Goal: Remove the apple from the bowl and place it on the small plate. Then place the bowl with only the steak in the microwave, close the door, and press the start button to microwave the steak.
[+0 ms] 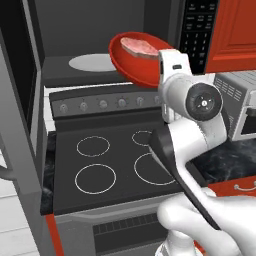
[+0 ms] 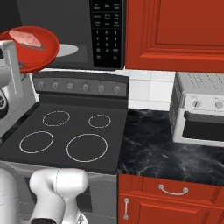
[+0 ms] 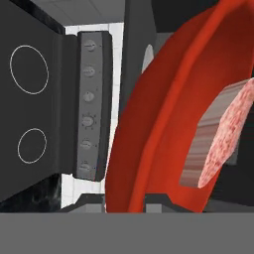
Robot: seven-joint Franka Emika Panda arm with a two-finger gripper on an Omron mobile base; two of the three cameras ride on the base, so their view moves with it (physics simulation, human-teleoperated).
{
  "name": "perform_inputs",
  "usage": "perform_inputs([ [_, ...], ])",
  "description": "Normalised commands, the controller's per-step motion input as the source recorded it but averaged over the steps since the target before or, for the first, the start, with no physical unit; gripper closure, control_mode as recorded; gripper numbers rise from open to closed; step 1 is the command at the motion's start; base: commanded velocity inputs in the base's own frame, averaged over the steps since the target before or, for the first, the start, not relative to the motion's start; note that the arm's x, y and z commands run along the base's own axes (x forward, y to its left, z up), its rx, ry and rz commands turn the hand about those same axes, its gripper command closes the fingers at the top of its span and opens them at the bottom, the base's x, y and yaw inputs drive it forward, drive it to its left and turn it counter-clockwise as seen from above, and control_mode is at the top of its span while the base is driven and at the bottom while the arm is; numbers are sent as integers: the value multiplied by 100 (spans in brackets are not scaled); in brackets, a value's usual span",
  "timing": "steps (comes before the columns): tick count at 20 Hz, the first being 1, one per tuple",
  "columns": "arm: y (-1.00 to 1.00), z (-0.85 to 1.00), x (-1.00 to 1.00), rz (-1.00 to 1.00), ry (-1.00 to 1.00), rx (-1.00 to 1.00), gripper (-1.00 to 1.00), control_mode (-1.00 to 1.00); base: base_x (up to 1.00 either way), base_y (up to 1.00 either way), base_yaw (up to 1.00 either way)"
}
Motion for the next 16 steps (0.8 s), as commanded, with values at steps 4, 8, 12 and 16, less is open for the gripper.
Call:
perform_inputs([
  [4, 40, 6, 93, 3, 17, -12, 100, -100, 0, 0, 0],
  [8, 42, 0, 91, 0, 7, -10, 100, -100, 0, 0, 0],
  [12, 22, 0, 80, 0, 4, -4, 100, -100, 0, 0, 0],
  [16, 13, -1, 65, 0, 2, -1, 100, -100, 0, 0, 0],
])
